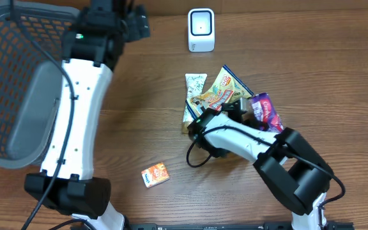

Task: Scan the item barcode

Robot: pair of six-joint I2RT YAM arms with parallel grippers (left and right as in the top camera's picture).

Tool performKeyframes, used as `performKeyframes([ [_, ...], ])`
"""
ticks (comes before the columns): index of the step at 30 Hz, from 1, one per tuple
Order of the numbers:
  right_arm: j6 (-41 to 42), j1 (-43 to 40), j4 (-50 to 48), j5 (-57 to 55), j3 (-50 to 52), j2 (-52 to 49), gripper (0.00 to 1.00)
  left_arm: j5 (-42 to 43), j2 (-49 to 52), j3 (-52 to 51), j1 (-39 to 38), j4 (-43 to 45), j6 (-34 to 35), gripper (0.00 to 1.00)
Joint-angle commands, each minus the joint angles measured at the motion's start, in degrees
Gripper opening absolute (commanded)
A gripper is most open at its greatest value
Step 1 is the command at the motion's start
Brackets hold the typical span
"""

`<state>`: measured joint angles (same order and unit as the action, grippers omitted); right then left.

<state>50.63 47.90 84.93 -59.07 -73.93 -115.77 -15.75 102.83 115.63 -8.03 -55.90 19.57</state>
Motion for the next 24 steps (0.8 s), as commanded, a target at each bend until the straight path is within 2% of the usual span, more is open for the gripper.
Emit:
performKeyframes([
  [1,-6.2,2.3,-4.0,2.1,-1.4,-0.3,0.05,2.4,0.7,-0.1,3.9,-0.1,-0.1,1.00],
  [6,-10.6,3.8,-9.4,11.3,-1.4,-0.3,0.15,7.4,0.7,-0.1,8.2,-0.9,-0.1,1.00],
  [12,-10.7,3.9,-12.5,19.3,-1.4,-0.3,0.17,11.6,0.7,-0.1,11.1,-0.9,0.0,1.00],
  [14,-13.4,3.9,-13.4,23.9,-1.4,-0.3,0.21,11.8,0.7,-0.1,11.4,-0.9,-0.1,1.00],
  [15,-14.7,4.0,-13.9,26.2,-1.4,-0.3,0.26,11.8,0.7,-0.1,11.4,-0.9,0.0,1.00],
  [16,-16.3,4.2,-14.6,29.3,-1.4,-0.3,0.82,11.8,0.7,-0.1,11.4,-0.9,0.0,1.00],
  [17,-16.9,4.5,-15.0,31.8,-1.5,-0.3,1.00,11.8,0.7,-0.1,11.4,-0.9,0.0,1.00],
  [24,-15.5,7.0,-17.3,47.9,-3.2,-0.3,1.00,11.8,0.7,-0.1,11.4,-0.8,-0.1,1.00],
])
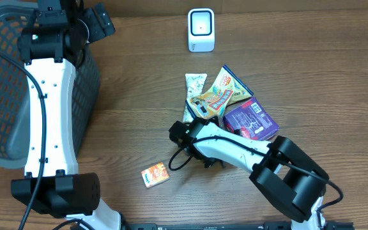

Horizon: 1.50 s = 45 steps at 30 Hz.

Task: Scan the item barcode
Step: 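Move the right gripper to the purple pad pack and grasp it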

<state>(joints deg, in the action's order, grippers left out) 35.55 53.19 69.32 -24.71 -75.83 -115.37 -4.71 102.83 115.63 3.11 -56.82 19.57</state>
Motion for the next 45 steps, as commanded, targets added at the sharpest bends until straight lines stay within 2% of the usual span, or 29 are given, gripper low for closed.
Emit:
performKeyframes([
  [1,0.6,2.0,-1.8,16.0,-2.3,-0.6,1.00,0.7,0.7,-0.1,0.3,0.1,-0.1,1.00],
  [7,4.2,2.1,-1.7,29.0,-11.5,3.1,1.00,0.7,0.7,-0.1,0.3,-0.7,-0.2,1.00],
  [14,13.0,-1.4,-2.6,33.9,-14.7,14.5,1.00,0.7,0.7,-0.1,0.2,-3.0,-0.3,1.00],
  [17,16.8,-5.1,-2.8,36.4,-14.1,18.4,1.00,0.7,0.7,-0.1,0.2,-3.4,-0.3,1.00],
  [22,17.0,-13.2,-0.2,38.5,-14.1,20.9,1.00,0.7,0.7,-0.1,0.2,-4.5,-0.3,1.00],
  [27,16.7,-26.1,6.3,40.6,-11.9,20.9,1.00,0.7,0.7,-0.1,0.2,-5.0,-0.3,1.00],
  [33,12.5,-40.0,9.2,32.7,-5.0,21.0,1.00,0.7,0.7,-0.1,0.2,-5.5,-0.3,1.00],
  [45,-14.4,-66.2,-10.5,55.5,16.7,21.8,1.00,0.7,0.7,-0.1,0.2,-7.1,-0.3,1.00],
])
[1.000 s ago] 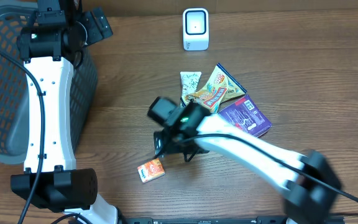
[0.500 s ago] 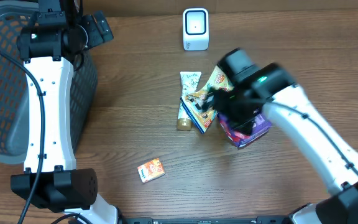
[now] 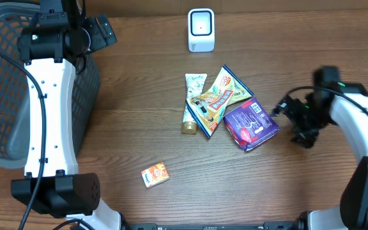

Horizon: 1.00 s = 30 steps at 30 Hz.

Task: Scan the item barcode
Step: 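Move the right gripper to the purple pad pack and grasp it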

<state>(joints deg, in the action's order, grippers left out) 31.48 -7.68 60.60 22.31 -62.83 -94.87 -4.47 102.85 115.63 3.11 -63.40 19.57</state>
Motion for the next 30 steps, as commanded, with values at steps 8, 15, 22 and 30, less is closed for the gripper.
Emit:
performKeyframes([
  [8,-23.4,-15.8,-16.8,21.1,17.7,1.3,1.00,0.5,0.7,-0.1,0.2,-1.5,-0.3,1.00],
  [15,-19.7,-15.0,-36.3,26.7,30.8,1.3,1.00,0.5,0.7,-0.1,0.2,-3.4,-0.3,1.00],
  [22,-11.6,-13.4,-50.8,26.7,39.1,1.3,1.00,0.5,0.7,-0.1,0.2,-4.2,-0.3,1.00],
  [30,-3.4,-5.8,-58.8,23.7,42.4,1.3,1.00,0.5,0.7,-0.1,0.2,-4.7,-0.3,1.00],
])
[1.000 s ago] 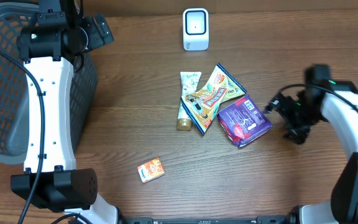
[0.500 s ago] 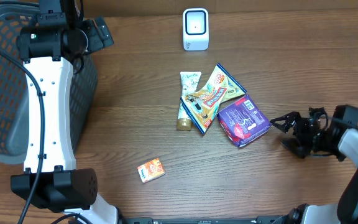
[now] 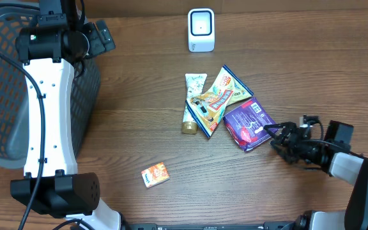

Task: Scan the item barcode
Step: 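Move the right gripper to the purple pad pack and grasp it, then lift the purple pack with the right gripper and turn it upright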

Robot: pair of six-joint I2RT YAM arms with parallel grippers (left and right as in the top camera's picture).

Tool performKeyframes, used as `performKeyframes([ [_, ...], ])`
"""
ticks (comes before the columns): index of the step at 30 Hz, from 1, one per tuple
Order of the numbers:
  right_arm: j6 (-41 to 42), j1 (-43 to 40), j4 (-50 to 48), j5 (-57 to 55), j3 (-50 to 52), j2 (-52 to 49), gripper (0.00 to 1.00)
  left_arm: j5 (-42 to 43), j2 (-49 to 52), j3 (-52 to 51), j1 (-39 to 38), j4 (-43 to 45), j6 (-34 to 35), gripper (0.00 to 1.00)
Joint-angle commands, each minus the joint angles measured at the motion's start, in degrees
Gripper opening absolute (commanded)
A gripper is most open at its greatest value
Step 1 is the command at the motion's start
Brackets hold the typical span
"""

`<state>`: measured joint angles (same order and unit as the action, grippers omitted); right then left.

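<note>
A white barcode scanner (image 3: pixel 200 30) stands at the far middle of the table. In the centre lie a tube (image 3: pixel 193 101), a yellow snack packet (image 3: pixel 222 94) and a purple packet (image 3: pixel 248 124), overlapping in a pile. My right gripper (image 3: pixel 278 137) lies low over the table at the purple packet's right lower corner, pointing left, and looks open with one finger at the packet's edge. My left gripper (image 3: pixel 101 36) hangs at the basket's far right rim; its jaws are too dark to read.
A grey mesh basket (image 3: pixel 5 83) fills the left side, with the left arm stretched along its right wall. A small orange box (image 3: pixel 154 174) lies alone near the front, left of centre.
My right arm has come down from a higher stance right of the purple packet. Its gripper is now low at the packet's right lower corner. The left arm has barely moved.
First my right arm lay across the pile, partly covering the purple packet, and the left arm stood right of the basket. Then the right gripper was left of the pile and the left arm over the basket's rim. Later the right arm stood right of the packet, now at its corner.
</note>
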<state>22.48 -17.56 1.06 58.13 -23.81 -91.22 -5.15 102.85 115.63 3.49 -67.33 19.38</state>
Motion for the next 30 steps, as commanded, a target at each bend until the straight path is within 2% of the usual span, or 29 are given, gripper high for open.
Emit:
performKeyframes([
  [1,7.2,5.6,0.0,-14.2,3.4,-2.3,1.00,1.1,0.7,-0.1,-0.1,-1.1,-0.1,1.00],
  [7,14.3,12.8,-3.1,-24.0,3.3,-2.3,0.99,-0.4,0.7,-0.1,-0.1,-2.4,-0.1,1.00],
  [12,16.8,14.0,-4.1,-29.3,3.3,-2.3,0.89,-1.3,0.7,-0.1,-0.1,-2.8,-0.1,1.00],
  [15,18.4,14.0,-4.1,-33.2,3.4,-2.4,0.53,-1.3,0.7,-0.1,-0.1,-2.9,-0.1,1.00],
  [17,18.5,14.0,-4.9,-34.4,3.4,-2.7,0.37,-1.3,0.7,-0.1,-0.1,-3.0,-0.1,1.00],
  [20,18.5,14.0,-5.3,-36.0,3.4,-3.4,0.19,-1.3,0.7,-0.1,-0.1,-3.1,-0.1,1.00],
  [24,16.0,14.0,-5.6,-36.2,3.4,-3.9,0.04,-1.3,0.7,-0.1,-0.1,-3.4,-0.1,1.00],
  [30,8.1,14.0,-5.3,-30.9,3.3,-3.1,0.04,-1.2,0.7,-0.1,-0.1,-3.9,-0.1,1.00],
])
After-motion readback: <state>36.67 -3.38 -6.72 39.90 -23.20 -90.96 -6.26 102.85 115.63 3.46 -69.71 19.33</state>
